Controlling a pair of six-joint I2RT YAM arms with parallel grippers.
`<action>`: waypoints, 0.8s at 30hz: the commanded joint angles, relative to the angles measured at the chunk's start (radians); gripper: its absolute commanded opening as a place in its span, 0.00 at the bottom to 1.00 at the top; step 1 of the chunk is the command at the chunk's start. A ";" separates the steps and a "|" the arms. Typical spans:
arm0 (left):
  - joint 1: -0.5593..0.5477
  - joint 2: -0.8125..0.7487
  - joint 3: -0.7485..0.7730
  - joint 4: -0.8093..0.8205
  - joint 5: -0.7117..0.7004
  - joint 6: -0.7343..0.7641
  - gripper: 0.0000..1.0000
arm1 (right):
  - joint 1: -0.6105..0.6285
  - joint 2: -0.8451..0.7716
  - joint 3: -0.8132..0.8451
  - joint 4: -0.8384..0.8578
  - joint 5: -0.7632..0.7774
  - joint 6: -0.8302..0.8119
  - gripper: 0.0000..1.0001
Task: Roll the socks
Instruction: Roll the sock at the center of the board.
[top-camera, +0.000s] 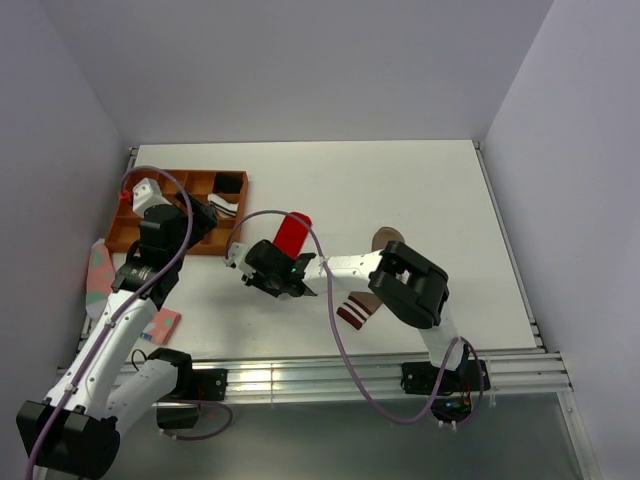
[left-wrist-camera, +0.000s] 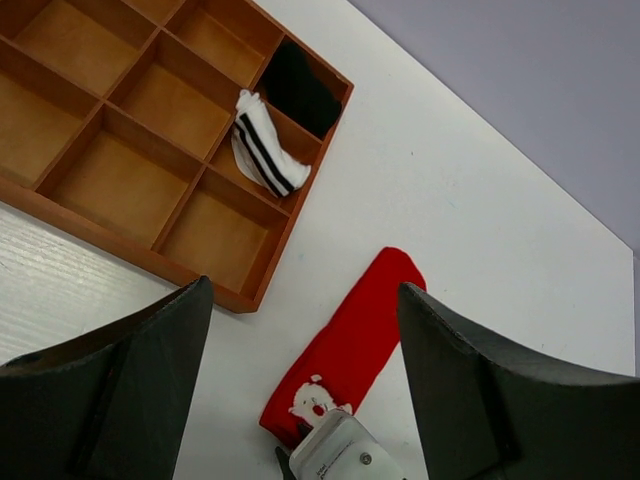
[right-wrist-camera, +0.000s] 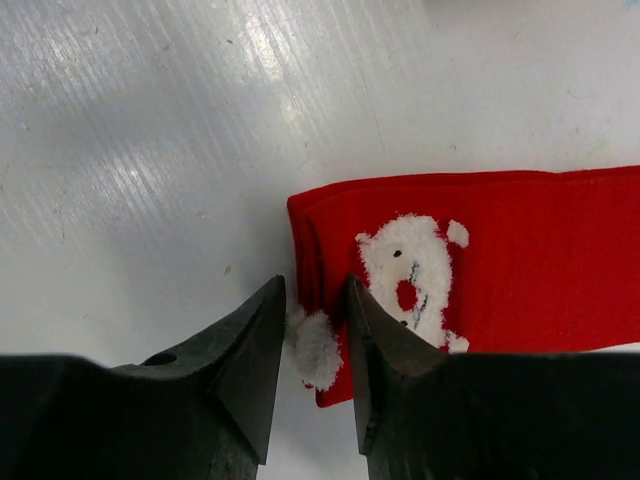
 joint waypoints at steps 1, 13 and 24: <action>0.004 -0.013 -0.017 0.056 0.022 -0.003 0.79 | 0.007 0.023 0.002 0.011 0.010 -0.012 0.29; 0.003 -0.053 -0.213 0.203 0.086 -0.066 0.63 | -0.128 -0.089 -0.039 -0.113 -0.389 -0.017 0.11; -0.048 -0.206 -0.510 0.579 0.238 -0.023 0.61 | -0.288 0.033 0.129 -0.440 -0.789 -0.055 0.07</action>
